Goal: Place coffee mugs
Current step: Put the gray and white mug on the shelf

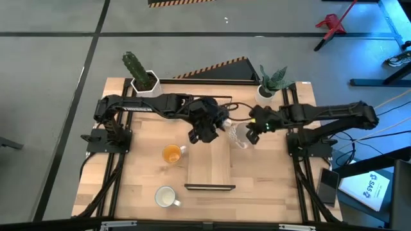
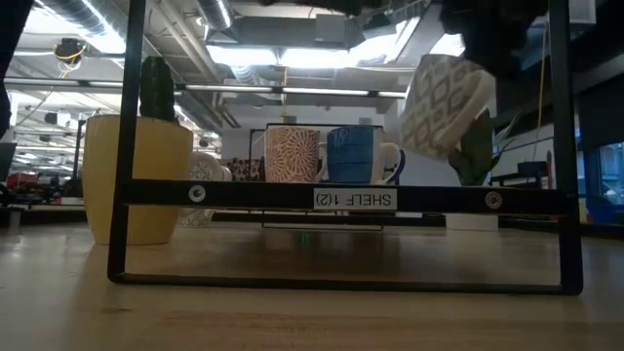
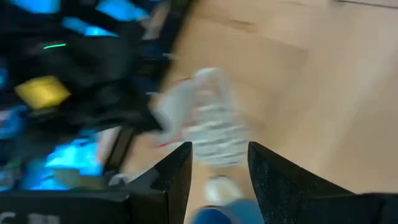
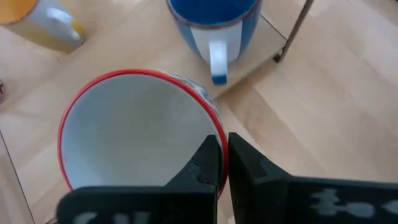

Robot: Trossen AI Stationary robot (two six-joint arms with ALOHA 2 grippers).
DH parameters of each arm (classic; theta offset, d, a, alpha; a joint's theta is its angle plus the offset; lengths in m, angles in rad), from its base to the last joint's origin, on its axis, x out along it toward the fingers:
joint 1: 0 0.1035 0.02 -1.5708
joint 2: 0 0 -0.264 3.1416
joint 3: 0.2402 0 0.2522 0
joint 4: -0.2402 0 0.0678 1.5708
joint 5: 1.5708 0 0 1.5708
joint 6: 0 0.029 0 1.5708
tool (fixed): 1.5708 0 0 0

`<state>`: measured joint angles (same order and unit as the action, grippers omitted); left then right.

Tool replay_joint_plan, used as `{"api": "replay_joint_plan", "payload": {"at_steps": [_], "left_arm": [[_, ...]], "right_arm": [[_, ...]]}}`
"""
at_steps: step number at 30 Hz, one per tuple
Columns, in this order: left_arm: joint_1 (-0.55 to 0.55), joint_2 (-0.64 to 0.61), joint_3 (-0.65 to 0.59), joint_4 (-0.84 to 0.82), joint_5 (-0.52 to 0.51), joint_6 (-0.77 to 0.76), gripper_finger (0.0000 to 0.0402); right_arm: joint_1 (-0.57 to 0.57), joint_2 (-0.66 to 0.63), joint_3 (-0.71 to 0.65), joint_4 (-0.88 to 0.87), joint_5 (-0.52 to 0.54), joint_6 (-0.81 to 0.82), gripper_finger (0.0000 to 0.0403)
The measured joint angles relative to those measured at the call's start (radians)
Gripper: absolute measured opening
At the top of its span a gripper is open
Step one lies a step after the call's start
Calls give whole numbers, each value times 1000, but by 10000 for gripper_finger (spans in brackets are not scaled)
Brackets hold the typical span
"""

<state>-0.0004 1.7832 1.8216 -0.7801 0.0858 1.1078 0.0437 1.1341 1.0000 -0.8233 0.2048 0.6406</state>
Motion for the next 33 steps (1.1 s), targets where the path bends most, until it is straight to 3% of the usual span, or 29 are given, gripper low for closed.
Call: {"api": "replay_joint_plan", "payload": {"at_steps": [6,19,33], "left_arm": [[0,19,0,52,62,85,150],[-12,83,2,132,86,182,149],[-49,114,1,106,-62,238,147]], "right_arm": [[-79,16,0,51,-70,-74,0],[-70,79,54,81,-109,-97,0],[-41,133,122,14,-155,-148,0]]}}
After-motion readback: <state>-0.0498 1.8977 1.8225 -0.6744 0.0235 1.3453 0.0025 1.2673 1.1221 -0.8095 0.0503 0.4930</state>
